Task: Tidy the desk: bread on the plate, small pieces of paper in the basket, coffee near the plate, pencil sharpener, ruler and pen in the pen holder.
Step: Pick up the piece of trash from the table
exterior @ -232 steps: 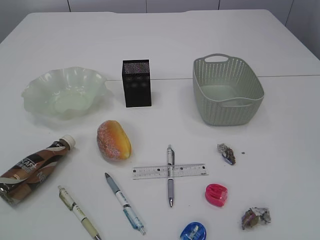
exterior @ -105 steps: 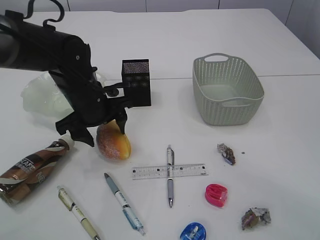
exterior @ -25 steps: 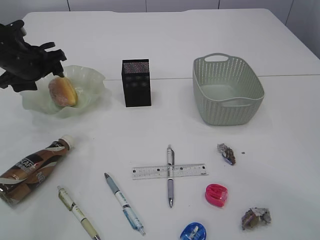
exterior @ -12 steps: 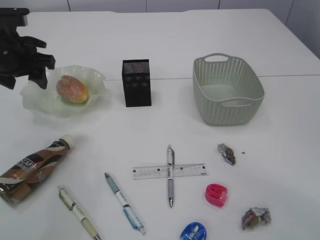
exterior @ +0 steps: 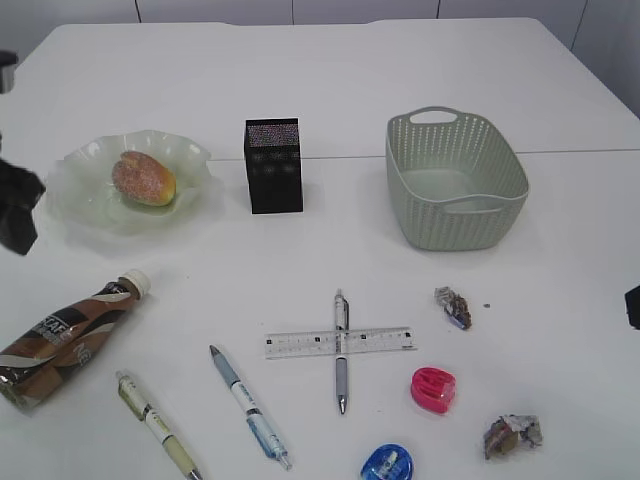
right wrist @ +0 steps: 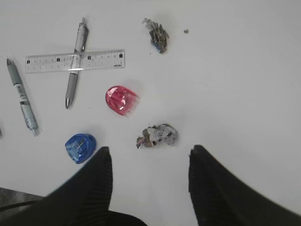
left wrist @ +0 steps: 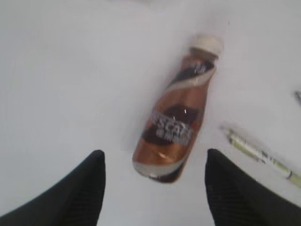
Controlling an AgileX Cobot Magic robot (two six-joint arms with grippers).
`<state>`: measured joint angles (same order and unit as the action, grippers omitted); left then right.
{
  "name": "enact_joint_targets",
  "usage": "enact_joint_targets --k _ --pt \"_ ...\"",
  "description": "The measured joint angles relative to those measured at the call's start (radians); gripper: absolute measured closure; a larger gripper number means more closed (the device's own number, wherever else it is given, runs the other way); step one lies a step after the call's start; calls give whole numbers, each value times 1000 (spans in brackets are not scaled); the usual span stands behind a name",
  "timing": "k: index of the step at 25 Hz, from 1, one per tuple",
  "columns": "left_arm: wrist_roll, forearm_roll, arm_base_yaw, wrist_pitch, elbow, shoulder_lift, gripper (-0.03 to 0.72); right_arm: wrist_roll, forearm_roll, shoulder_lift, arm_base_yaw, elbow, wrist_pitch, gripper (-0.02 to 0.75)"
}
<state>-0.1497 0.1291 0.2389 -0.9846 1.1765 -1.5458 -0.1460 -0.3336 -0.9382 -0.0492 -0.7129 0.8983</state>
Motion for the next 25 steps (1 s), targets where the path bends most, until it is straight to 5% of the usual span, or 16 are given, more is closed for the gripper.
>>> enact_joint_targets --k 7,12,25 --pt "26 -90 0 -5 -231 242 202 -2 -5 -19 0 -96 38 361" --pt "39 -107 0 -64 -243 381 204 -2 5 -139 -57 -203 61 384" --pt "45 -107 0 -103 -243 480 208 120 260 -640 -289 -502 116 387"
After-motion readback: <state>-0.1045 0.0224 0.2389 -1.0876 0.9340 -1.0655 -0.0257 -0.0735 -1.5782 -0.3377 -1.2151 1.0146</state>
